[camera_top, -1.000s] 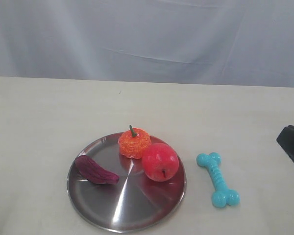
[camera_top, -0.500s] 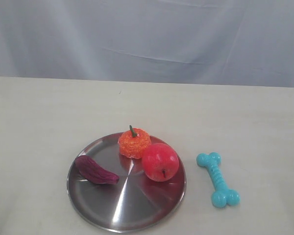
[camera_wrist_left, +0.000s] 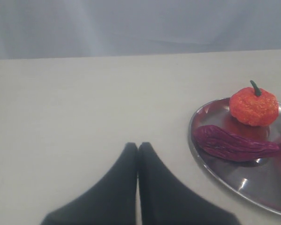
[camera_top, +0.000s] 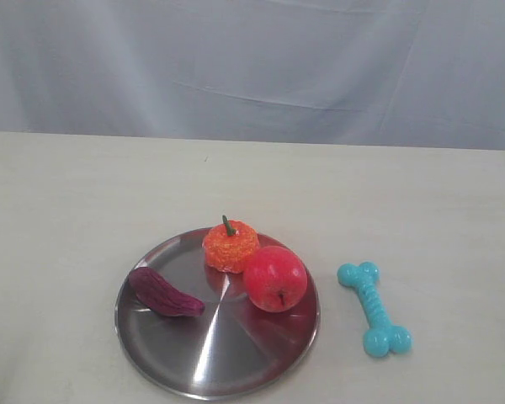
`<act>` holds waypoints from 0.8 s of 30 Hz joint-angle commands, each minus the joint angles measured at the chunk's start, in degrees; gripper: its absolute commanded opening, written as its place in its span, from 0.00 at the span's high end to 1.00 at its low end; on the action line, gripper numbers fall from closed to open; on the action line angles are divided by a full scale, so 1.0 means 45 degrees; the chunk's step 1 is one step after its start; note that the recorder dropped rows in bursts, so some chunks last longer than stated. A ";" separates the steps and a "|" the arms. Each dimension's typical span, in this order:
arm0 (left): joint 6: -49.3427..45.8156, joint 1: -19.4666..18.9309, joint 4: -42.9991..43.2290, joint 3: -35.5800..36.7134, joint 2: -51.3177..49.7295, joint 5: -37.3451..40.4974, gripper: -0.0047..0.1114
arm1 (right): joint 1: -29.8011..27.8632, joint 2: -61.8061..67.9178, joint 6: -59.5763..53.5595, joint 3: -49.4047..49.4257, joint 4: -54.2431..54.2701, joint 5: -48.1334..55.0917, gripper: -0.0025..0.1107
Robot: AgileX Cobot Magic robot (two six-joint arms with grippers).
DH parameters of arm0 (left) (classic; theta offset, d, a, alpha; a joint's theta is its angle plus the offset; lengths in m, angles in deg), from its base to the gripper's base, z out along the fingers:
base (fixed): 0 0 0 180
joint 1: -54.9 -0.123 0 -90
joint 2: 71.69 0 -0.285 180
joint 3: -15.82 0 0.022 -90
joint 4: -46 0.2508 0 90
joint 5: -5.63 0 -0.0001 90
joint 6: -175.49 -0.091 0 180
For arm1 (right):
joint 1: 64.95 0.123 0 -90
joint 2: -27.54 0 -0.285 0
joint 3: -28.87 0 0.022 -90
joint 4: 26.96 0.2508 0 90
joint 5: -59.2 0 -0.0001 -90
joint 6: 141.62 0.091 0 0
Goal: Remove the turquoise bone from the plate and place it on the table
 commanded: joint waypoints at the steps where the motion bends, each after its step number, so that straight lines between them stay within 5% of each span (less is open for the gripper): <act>1: 0.0020 0.0030 0.0009 0.0042 0.0017 -0.0010 0.96 | -0.0122 -0.0191 -0.0150 0.0048 0.0035 0.0587 0.98; 24: 0.0020 0.0030 0.0009 0.0042 0.0017 -0.0010 0.96 | -0.0122 -0.0191 0.0100 0.0048 -0.0331 0.2263 0.98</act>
